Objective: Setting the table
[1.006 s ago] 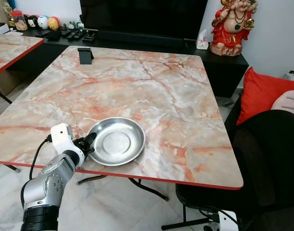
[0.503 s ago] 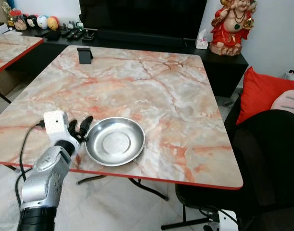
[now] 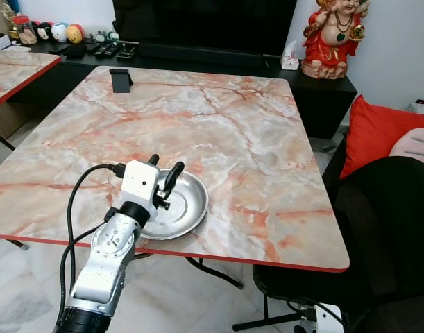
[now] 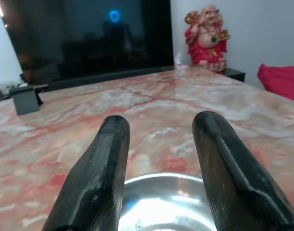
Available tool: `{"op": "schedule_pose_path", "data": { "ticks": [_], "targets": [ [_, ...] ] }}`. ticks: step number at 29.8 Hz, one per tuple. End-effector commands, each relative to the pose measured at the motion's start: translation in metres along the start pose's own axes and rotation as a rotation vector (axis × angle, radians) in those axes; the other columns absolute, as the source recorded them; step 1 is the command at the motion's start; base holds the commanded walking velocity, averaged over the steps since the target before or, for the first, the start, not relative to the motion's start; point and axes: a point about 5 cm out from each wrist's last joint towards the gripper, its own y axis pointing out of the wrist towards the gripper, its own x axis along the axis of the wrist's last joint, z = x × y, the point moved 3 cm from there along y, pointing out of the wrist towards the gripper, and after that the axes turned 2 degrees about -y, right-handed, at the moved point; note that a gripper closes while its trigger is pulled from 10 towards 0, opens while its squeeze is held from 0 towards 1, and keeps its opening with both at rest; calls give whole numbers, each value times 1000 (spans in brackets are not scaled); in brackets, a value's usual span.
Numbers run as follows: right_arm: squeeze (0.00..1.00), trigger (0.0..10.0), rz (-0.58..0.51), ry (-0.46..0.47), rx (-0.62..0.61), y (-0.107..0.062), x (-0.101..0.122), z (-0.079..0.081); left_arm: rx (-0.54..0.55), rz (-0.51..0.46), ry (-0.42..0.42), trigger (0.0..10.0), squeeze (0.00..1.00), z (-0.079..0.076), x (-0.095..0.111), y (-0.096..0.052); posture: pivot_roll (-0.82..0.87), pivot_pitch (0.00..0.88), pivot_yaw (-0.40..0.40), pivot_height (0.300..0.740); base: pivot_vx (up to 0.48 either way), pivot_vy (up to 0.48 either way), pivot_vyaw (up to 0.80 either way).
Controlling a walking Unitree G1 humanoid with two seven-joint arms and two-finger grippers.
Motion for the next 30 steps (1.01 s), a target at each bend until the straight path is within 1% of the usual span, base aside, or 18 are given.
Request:
{"op": "schedule_pose_path", "data": {
  "ticks": [1, 3, 6, 9, 15, 30],
  "targets": [
    [0, 10000, -2, 5, -9, -1, -2, -1, 14, -7, 27, 10000, 0, 3, 0, 0, 91, 0, -47, 740, 0, 0, 0],
    [0, 10000, -6, -11, -13, -1, -2, -2, 29, -11, 31, 10000, 0, 2, -1, 0, 87, 0, -42, 740, 0, 0, 0],
    [0, 10000, -6, 1, -16, -1, -3, -2, 44, -16, -7, 10000, 0, 1, -2, 3, 77, 0, -29, 740, 0, 0, 0],
    [0, 10000, -6, -1, -17, -1, -3, 0, 28, -24, 1, 10000, 0, -2, -1, 7, 69, 0, -17, 740, 0, 0, 0],
    [0, 10000, -10, 6, -16, -1, -3, 2, 45, -39, -13, 10000, 0, 1, 1, 11, 69, 0, -13, 740, 0, 0, 0],
    [0, 10000, -9, 4, -15, -1, -2, 1, 66, -37, -2, 10000, 0, 7, 1, 11, 82, 0, -25, 740, 0, 292, 0]
  ]
}}
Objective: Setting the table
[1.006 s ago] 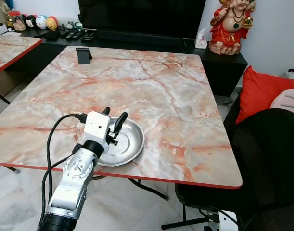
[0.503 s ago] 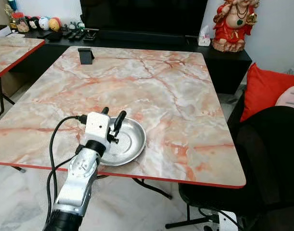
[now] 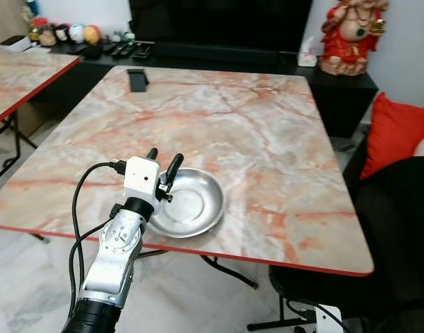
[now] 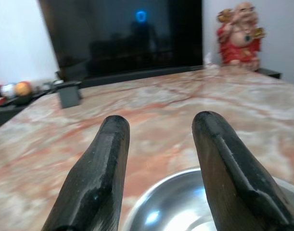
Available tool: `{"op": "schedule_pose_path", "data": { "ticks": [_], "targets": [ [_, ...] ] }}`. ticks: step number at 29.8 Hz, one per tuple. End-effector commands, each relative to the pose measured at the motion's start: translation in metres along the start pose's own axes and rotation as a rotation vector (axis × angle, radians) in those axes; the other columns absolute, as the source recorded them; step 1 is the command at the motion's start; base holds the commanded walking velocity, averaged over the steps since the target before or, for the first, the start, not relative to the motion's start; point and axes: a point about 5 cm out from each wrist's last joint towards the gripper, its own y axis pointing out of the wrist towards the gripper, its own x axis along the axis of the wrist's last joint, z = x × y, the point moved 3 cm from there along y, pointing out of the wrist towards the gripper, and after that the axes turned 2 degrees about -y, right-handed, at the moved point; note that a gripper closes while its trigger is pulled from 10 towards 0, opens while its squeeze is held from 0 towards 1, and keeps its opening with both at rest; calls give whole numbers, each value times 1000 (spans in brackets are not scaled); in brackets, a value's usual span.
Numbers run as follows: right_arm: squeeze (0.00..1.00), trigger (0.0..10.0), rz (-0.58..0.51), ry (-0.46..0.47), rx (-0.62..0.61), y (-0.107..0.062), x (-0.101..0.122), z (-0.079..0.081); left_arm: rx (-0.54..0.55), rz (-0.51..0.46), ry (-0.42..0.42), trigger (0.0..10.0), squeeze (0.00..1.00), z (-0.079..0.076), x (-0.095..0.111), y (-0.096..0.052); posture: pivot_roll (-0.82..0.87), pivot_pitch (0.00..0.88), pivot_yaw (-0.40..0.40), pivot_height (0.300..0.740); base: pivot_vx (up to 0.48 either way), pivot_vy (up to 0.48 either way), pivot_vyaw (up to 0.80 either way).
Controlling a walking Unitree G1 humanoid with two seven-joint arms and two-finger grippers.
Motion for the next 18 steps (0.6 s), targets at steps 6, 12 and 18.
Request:
{"op": "schedule_pose_path", "data": {
  "ticks": [6, 12, 18],
  "targets": [
    [0, 10000, -5, 4, -3, 0, 1, -1, 8, -9, 3, 10000, 0, 3, 2, 2, 84, 0, -23, 740, 0, 301, 0],
    [0, 10000, -4, 4, -3, 0, 2, 0, 4, -14, -3, 10000, 0, 1, 4, 4, 98, 0, -29, 740, 0, 309, 0],
    [0, 10000, -5, 8, -2, 0, 2, 0, 0, -12, -7, 10000, 0, 0, 4, 4, 99, 0, -26, 740, 0, 324, 0]
  ]
}}
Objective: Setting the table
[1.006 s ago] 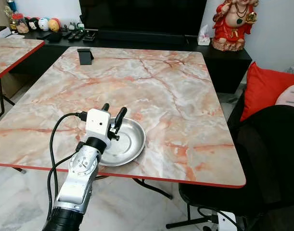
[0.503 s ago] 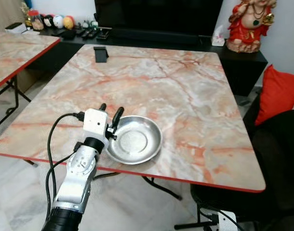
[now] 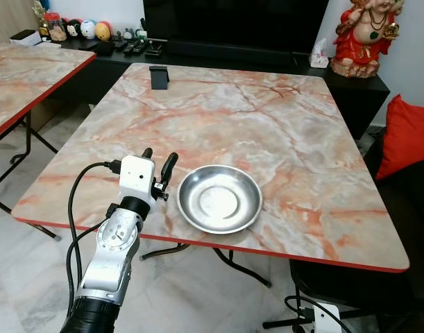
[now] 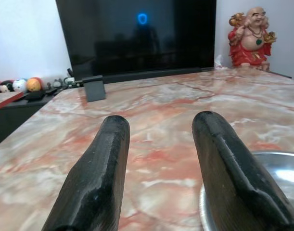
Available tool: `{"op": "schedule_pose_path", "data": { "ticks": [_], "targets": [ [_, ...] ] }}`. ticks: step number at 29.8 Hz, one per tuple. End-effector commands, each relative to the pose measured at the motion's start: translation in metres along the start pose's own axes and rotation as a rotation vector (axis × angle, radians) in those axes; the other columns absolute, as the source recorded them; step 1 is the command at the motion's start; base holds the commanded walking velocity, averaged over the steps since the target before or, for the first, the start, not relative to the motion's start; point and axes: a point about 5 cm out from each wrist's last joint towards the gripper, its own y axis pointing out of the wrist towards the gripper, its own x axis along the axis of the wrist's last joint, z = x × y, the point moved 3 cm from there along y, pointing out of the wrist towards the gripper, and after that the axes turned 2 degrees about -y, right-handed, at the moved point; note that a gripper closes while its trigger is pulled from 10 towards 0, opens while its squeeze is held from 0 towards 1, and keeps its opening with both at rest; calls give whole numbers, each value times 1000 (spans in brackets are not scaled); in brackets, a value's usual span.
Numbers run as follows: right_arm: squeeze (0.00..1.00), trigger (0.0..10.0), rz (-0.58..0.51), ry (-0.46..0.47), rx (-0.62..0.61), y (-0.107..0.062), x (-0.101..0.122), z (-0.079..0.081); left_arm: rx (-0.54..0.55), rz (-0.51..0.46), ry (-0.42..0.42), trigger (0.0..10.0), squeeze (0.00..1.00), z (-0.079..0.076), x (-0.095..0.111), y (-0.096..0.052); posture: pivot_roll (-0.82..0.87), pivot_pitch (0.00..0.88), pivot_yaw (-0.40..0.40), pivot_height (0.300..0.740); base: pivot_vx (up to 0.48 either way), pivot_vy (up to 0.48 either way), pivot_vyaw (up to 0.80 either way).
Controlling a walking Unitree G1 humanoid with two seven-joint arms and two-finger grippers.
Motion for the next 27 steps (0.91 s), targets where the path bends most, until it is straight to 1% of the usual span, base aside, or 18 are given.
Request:
{"op": "schedule_pose_path", "data": {
  "ticks": [1, 8, 16, 27],
  "targets": [
    [0, 10000, -2, 7, -6, 0, 0, -2, -8, -9, -1, 10000, 0, -2, 3, 2, 99, 0, -26, 740, 0, 349, 0],
    [0, 10000, -3, 7, -6, 0, 1, -1, -7, -9, 1, 10000, 0, 0, 4, 2, 98, 0, -22, 740, 0, 355, 0],
    [0, 10000, -3, 14, -8, 0, 1, -1, -14, -12, -2, 10000, 0, -3, 5, 4, 96, 0, -20, 740, 0, 480, 0],
    [0, 10000, -6, 21, -8, 0, 2, 1, -20, -12, 4, 10000, 0, -2, 6, 5, 92, 0, -11, 740, 0, 480, 0]
  ]
}}
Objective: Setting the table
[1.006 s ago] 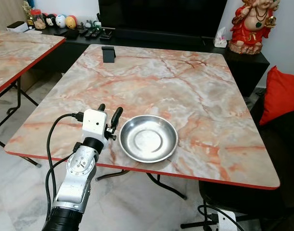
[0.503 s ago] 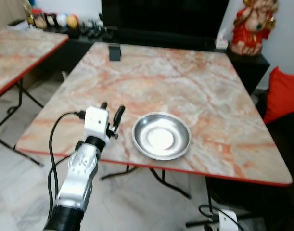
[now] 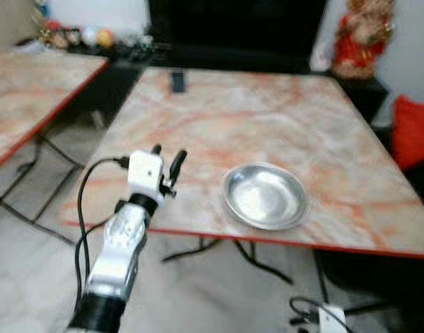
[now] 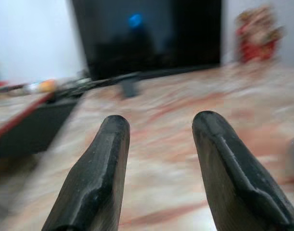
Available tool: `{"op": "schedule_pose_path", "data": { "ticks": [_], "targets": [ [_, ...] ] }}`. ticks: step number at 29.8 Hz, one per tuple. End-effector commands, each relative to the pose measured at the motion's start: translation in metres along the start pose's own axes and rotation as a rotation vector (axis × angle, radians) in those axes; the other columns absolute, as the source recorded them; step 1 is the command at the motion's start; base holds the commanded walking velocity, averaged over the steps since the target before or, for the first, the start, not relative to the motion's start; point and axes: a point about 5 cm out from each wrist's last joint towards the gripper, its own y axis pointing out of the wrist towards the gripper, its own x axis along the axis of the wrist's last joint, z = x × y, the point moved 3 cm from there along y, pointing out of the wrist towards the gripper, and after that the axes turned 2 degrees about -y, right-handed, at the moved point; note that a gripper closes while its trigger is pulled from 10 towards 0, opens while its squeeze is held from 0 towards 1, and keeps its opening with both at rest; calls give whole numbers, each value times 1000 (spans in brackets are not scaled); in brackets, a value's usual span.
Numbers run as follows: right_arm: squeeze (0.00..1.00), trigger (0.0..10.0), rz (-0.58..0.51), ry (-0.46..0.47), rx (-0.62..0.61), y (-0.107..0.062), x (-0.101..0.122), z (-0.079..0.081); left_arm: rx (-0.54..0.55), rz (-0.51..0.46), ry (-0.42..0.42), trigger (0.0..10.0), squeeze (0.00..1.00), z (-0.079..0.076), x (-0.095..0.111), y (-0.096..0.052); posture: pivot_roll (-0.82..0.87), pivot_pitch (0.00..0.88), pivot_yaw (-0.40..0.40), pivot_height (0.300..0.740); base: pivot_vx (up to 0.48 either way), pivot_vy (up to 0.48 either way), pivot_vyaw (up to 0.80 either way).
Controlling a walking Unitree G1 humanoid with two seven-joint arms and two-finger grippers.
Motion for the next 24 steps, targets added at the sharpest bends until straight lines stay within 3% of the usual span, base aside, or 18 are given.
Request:
{"op": "schedule_pose_path", "data": {
  "ticks": [1, 24],
  "targets": [
    [0, 10000, -6, 9, -29, -1, 1, -11, -36, -27, -12, 10000, 0, -12, 8, 5, 92, 0, -11, 740, 0, 480, 0],
    [0, 10000, -7, 11, -27, -1, 1, -10, -83, -11, -28, 10000, 0, -22, 4, 4, 88, 0, -4, 740, 0, 0, 0]
  ]
}}
